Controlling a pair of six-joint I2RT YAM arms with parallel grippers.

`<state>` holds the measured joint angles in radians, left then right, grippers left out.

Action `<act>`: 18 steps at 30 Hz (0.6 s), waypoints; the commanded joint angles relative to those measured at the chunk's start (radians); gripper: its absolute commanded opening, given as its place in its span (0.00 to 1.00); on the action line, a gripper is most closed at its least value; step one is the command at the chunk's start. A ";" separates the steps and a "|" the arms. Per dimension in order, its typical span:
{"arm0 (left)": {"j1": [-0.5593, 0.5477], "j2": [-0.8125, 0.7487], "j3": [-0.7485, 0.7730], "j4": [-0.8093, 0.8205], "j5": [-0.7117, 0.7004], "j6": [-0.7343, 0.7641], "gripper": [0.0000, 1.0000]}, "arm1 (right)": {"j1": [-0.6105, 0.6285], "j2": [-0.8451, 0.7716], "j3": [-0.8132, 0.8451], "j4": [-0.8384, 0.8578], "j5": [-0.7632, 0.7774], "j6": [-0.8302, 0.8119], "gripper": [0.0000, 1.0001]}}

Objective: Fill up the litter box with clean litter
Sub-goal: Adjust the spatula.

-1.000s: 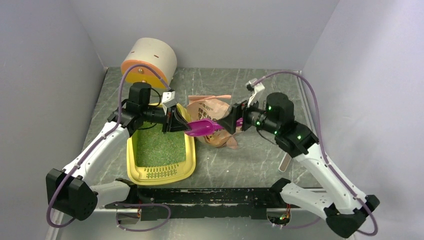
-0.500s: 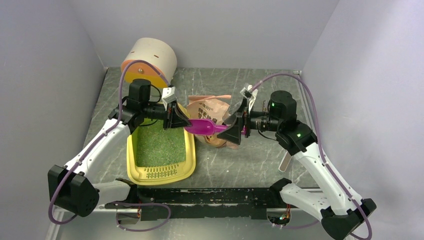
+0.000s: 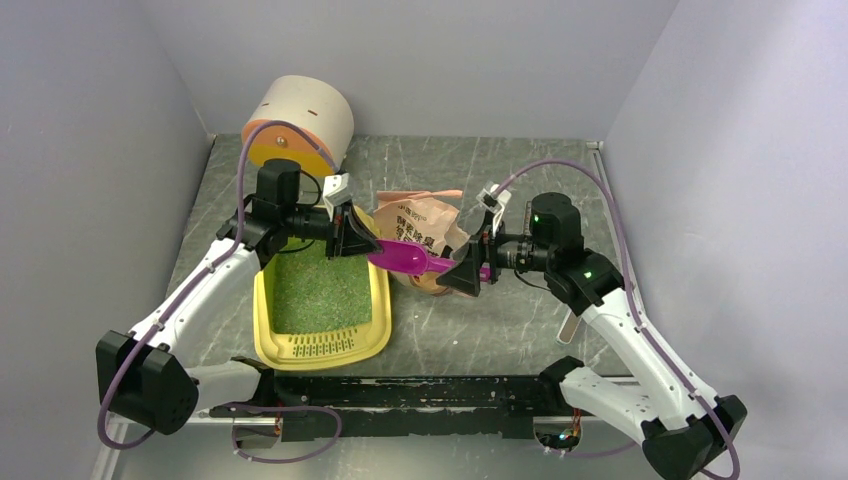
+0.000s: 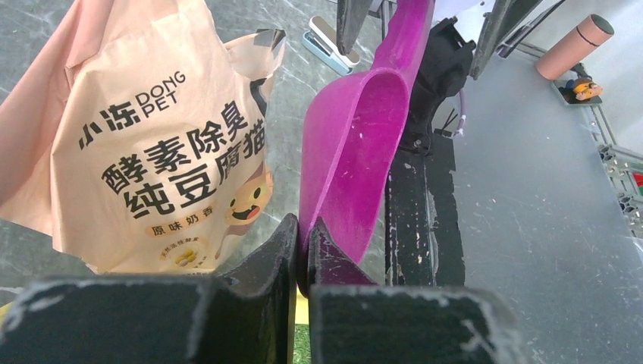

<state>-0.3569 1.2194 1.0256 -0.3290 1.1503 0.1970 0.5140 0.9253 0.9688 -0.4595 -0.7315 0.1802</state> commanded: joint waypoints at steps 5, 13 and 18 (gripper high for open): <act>0.007 -0.023 -0.019 0.069 0.042 -0.027 0.05 | -0.033 -0.044 -0.041 0.034 0.017 0.007 0.87; 0.007 -0.032 -0.035 0.097 0.061 -0.045 0.05 | -0.043 -0.036 -0.090 0.086 -0.050 0.030 0.81; 0.007 -0.040 -0.044 0.104 0.048 -0.051 0.05 | -0.048 -0.037 -0.108 0.196 -0.117 0.108 0.66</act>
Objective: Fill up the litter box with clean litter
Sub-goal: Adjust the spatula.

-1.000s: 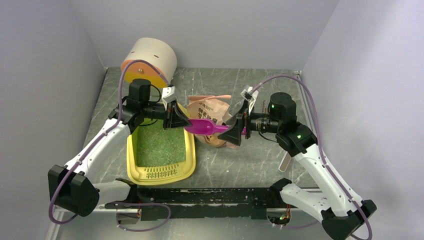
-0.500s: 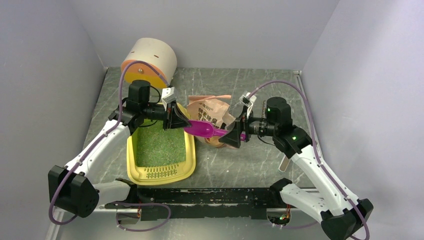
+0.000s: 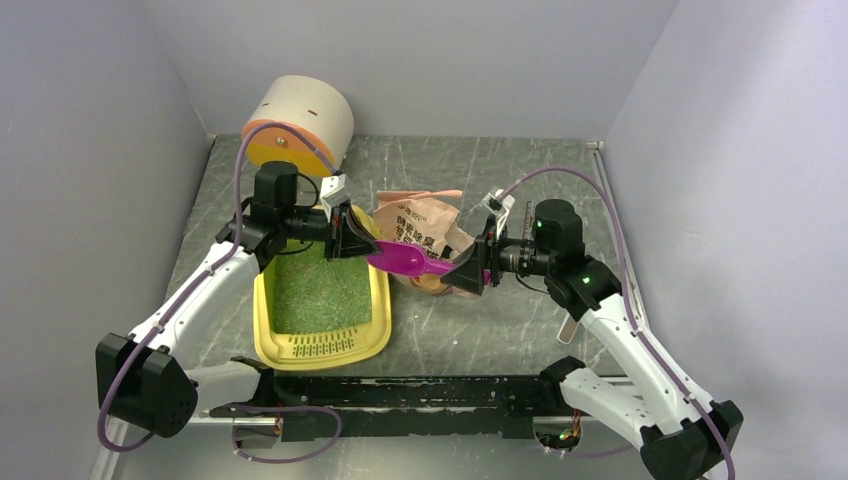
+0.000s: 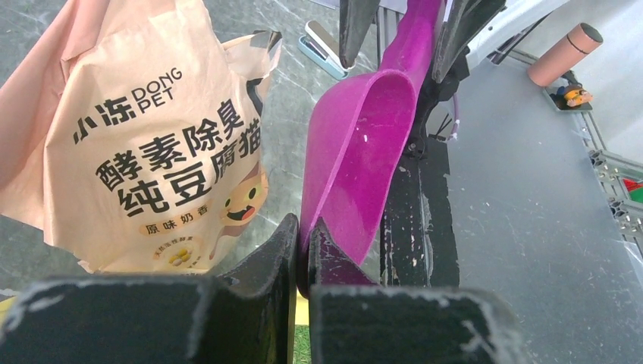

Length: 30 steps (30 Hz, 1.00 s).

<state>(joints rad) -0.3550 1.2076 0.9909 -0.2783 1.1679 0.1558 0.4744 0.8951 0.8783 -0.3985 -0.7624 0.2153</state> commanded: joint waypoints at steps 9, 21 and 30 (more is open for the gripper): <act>0.005 -0.031 -0.026 0.068 0.036 -0.016 0.05 | -0.011 -0.020 -0.048 0.246 -0.192 0.167 0.26; 0.005 -0.021 0.014 -0.071 0.040 0.090 0.39 | -0.011 0.008 -0.018 0.247 -0.256 0.146 0.00; 0.004 0.053 0.089 -0.299 0.115 0.273 0.52 | -0.012 0.062 0.049 0.103 -0.281 0.013 0.00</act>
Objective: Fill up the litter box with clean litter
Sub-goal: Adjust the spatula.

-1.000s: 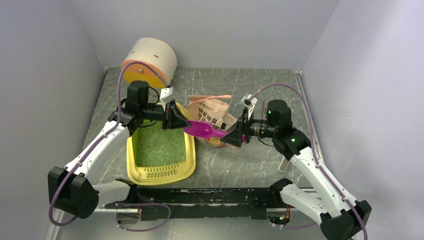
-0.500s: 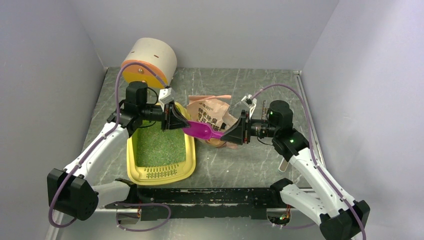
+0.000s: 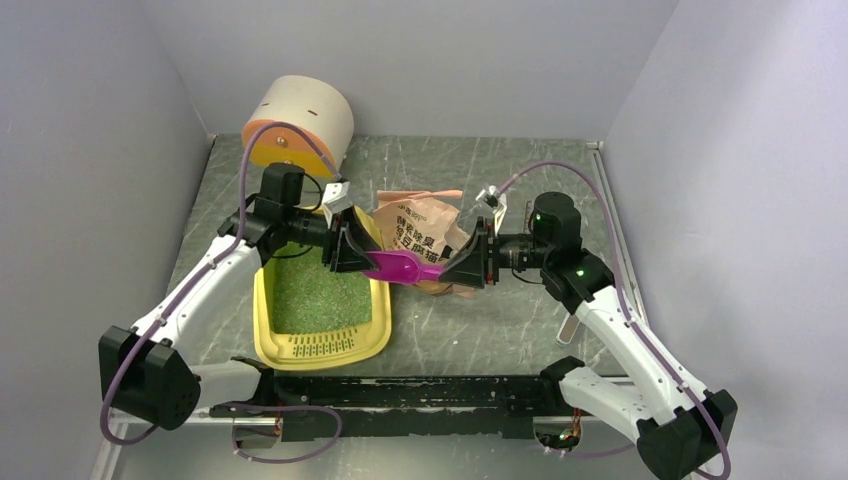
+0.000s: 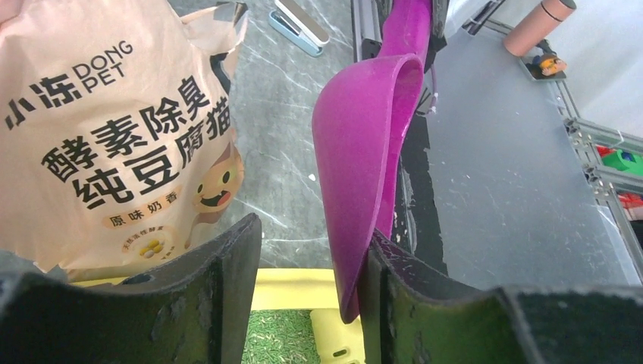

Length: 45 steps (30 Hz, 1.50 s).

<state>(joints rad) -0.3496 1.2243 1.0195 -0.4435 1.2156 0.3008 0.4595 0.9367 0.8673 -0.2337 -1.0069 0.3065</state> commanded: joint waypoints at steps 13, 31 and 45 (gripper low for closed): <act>-0.080 0.018 0.048 -0.001 -0.086 -0.017 0.52 | 0.003 0.116 0.130 -0.142 -0.007 -0.146 0.00; -0.166 0.006 0.072 -0.002 -0.230 -0.017 0.08 | 0.003 0.107 0.130 -0.096 0.016 -0.108 0.07; -0.166 -0.071 -0.035 0.162 -0.194 -0.126 0.05 | -0.022 -0.008 0.051 0.038 0.134 0.014 0.74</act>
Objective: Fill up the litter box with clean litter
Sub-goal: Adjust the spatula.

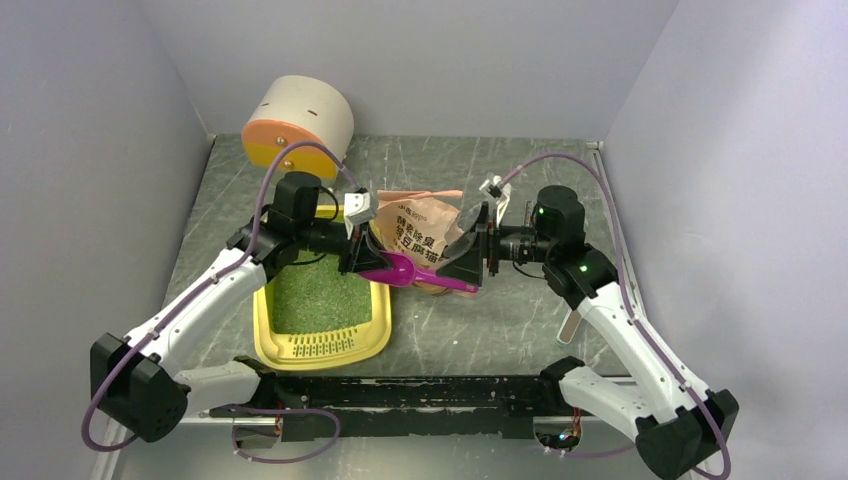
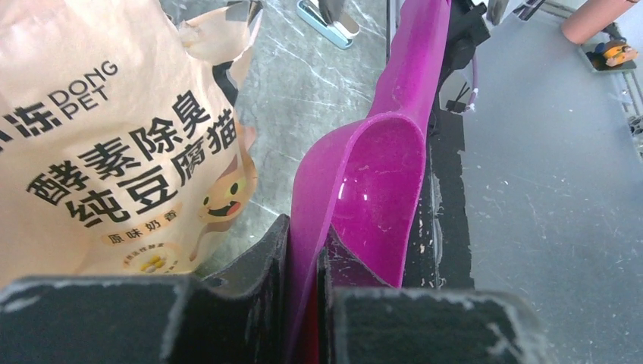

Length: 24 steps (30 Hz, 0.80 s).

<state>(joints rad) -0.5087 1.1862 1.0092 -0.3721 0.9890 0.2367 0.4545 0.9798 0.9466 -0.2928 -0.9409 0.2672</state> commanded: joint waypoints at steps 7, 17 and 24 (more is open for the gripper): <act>-0.006 -0.066 -0.085 0.228 0.003 -0.168 0.05 | -0.075 -0.081 -0.092 0.173 0.086 0.162 0.83; -0.006 -0.105 -0.185 0.491 -0.062 -0.372 0.05 | -0.110 -0.109 -0.248 0.496 -0.106 0.436 0.84; -0.007 -0.094 -0.179 0.484 -0.061 -0.364 0.05 | -0.109 -0.100 -0.272 0.623 -0.111 0.561 0.64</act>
<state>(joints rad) -0.5091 1.1034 0.8288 0.0490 0.9344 -0.1112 0.3527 0.8841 0.6811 0.2001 -1.0252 0.7277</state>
